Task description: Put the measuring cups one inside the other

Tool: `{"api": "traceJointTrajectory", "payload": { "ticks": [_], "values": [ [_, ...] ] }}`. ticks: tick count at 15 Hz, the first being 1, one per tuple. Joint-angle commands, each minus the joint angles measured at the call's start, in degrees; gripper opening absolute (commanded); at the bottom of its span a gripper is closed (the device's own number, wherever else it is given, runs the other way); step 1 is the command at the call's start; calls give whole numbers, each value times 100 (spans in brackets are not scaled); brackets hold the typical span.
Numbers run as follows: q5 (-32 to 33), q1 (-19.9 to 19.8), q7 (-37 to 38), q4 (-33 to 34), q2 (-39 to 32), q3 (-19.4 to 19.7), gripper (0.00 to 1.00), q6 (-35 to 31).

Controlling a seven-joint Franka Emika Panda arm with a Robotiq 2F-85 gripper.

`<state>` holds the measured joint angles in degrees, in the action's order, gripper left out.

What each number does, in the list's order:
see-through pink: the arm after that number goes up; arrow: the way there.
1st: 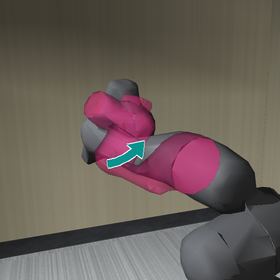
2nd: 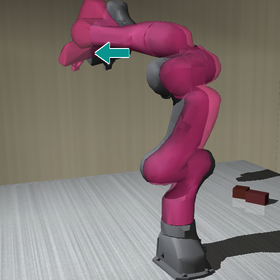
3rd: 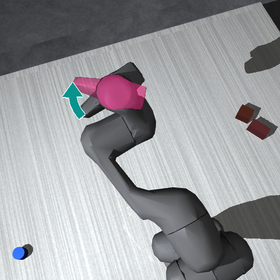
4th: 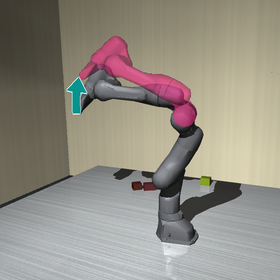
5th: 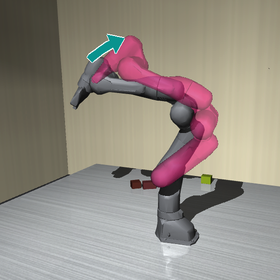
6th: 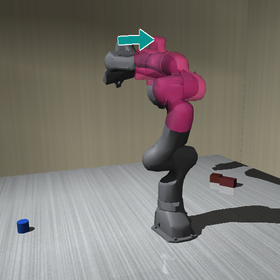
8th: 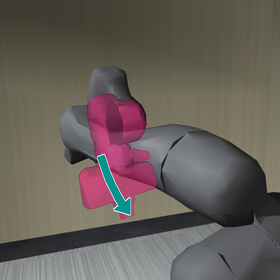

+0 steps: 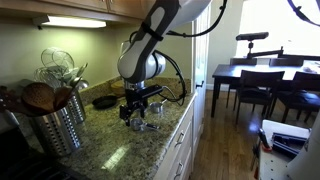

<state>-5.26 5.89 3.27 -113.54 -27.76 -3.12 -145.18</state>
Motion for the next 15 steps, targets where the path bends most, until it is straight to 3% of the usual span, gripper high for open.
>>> {"api": "traceJointTrajectory", "payload": {
  "ticks": [1, 11, 12, 13, 15],
  "values": [
    [157, 30, 154, 9, 3, 56, 100, 100],
    [151, 27, 149, 19, -210, 54, 100, 85],
    [159, 30, 150, 17, -217, 60, 95, 83],
    [165, 35, 158, 16, -223, 66, 74, 79],
    [181, 48, 177, 19, -233, 80, 70, 83]
  ]
}}
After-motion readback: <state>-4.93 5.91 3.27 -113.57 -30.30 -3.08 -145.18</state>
